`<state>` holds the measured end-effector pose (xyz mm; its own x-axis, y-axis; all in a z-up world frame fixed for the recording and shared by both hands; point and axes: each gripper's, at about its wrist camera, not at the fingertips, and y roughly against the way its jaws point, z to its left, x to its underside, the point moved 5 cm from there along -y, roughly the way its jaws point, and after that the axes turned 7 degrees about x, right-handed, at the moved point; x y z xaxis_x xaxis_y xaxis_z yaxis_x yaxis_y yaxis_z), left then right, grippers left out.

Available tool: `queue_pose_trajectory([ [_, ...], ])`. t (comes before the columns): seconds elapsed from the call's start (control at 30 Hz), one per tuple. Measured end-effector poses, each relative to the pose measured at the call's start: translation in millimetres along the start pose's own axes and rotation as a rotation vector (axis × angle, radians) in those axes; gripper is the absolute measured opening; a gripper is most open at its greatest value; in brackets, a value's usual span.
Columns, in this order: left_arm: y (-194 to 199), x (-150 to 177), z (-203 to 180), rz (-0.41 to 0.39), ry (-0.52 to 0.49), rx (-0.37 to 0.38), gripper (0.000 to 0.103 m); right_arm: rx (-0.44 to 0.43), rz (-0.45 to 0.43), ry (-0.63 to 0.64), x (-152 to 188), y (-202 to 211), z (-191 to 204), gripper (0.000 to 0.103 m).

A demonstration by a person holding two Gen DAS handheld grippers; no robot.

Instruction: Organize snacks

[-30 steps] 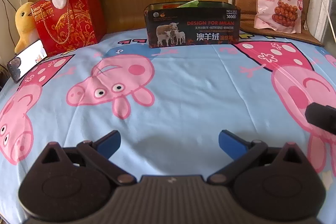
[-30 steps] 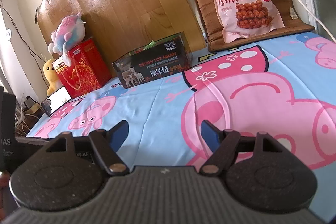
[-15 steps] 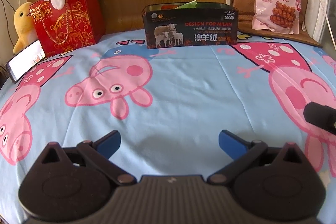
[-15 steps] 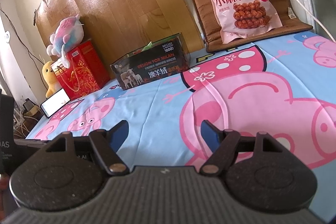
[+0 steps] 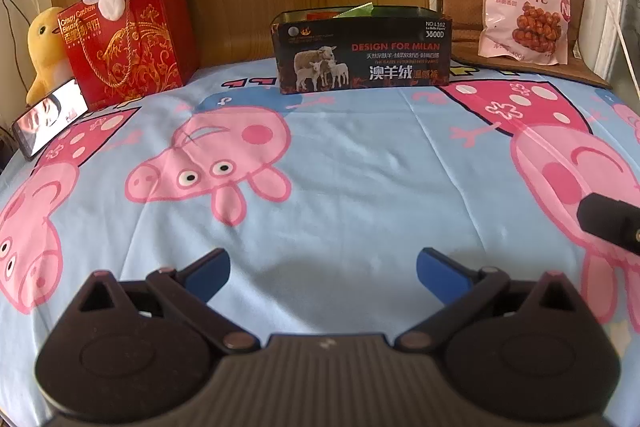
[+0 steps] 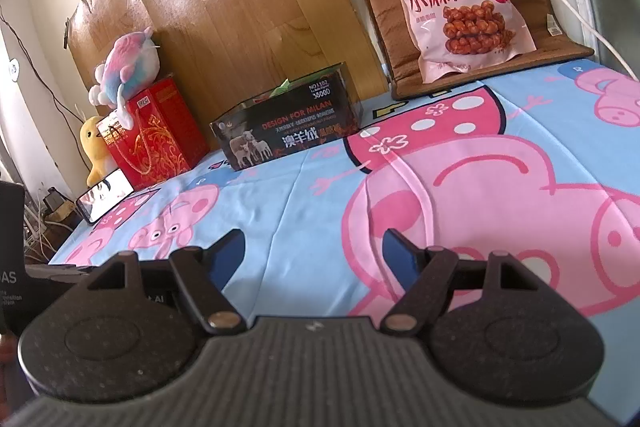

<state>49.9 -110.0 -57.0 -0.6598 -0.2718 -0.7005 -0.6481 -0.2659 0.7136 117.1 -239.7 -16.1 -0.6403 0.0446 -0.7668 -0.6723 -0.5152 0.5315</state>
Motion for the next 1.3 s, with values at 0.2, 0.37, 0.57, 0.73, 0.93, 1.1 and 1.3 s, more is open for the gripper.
queue_pose_trajectory([
  [0.2, -0.5, 1.0, 1.3, 0.002, 0.004, -0.001, 0.103, -0.002, 0.001, 0.002, -0.3, -0.1, 0.4, 0.078],
  [0.37, -2.0, 2.1, 1.0, 0.009, 0.002, 0.000, 0.103, -0.003, 0.005, 0.004, 0.8, -1.4, 1.8, 0.078],
  [0.57, -3.1, 2.9, -1.2, 0.014, -0.006, 0.003, 0.103, -0.002, 0.006, 0.004, 0.9, -1.5, 1.5, 0.078],
  [0.73, -3.2, 4.4, -1.2, 0.015, -0.007, -0.001, 0.103, -0.004, 0.008, -0.005, 1.5, -1.5, 1.5, 0.078],
  [0.93, -3.9, 4.0, -0.5, 0.015, -0.003, -0.010, 0.103, -0.009, 0.011, -0.001, 1.8, -1.3, 1.3, 0.078],
  [1.1, -5.0, 5.9, -3.3, 0.019, -0.013, -0.003, 0.103, -0.007, 0.008, 0.004, 1.5, -0.4, 1.6, 0.078],
  [1.3, -5.3, 6.4, -2.0, 0.020, -0.008, -0.002, 0.103, -0.004, 0.010, -0.001, 1.6, -0.3, 0.0, 0.078],
])
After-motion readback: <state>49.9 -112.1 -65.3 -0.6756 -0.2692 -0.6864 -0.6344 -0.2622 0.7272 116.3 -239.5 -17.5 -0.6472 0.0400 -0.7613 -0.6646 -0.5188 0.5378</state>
